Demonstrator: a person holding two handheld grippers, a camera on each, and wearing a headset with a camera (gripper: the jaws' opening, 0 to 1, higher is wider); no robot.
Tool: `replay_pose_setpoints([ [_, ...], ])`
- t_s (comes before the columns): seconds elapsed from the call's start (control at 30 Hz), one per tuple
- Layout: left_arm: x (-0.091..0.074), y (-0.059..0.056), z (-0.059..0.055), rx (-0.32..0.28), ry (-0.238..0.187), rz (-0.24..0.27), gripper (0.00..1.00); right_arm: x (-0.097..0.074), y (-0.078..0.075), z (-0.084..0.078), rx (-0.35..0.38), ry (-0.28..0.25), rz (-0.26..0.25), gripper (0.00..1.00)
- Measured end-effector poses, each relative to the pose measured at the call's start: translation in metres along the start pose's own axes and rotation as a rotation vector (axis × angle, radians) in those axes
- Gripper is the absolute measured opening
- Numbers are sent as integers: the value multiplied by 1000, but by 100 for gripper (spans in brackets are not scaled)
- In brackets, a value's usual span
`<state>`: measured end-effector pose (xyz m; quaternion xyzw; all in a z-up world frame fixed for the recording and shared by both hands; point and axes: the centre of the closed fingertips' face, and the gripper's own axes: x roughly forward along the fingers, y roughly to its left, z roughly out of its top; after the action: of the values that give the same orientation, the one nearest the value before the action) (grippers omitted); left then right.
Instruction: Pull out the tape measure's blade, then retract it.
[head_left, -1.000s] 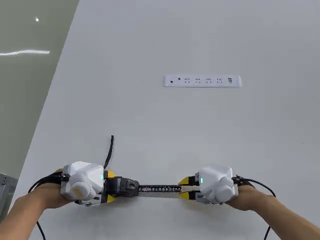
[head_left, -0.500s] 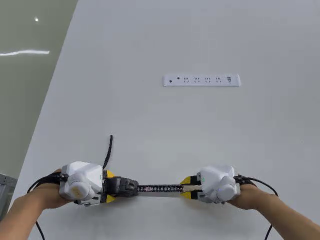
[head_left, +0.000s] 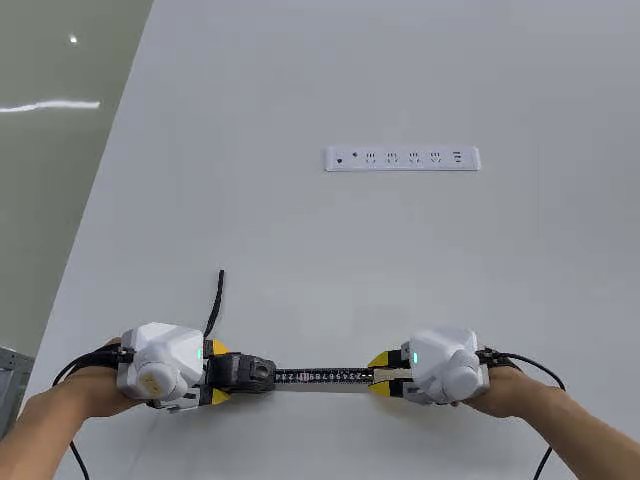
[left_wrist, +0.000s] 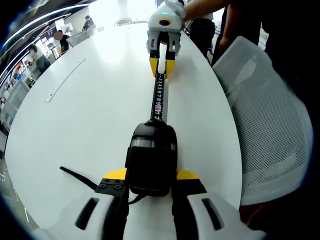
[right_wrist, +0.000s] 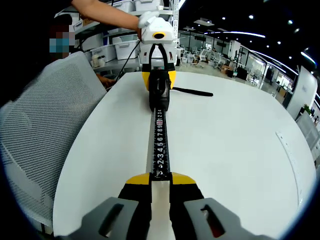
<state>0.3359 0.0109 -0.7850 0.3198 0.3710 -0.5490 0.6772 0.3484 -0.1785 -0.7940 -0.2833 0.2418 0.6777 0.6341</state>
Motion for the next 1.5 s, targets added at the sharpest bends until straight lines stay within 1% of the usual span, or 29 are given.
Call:
replay_pose_setpoints([
  [0.27, 0, 1, 2, 2, 3, -2, 29, -6, -1, -7, 3, 7, -1, 10],
  [0.8, 3, 4, -4, 2, 5, -3, 29, -11, -4, -13, 0, 14, 5, 10],
  [0.87, 3, 3, -3, 1, 5, -3, 29, -12, -4, -14, -3, 15, 6, 10],
  [1.5, 0, -1, -2, 0, 9, -4, 29, -23, -1, -19, -1, 21, 4, 10],
])
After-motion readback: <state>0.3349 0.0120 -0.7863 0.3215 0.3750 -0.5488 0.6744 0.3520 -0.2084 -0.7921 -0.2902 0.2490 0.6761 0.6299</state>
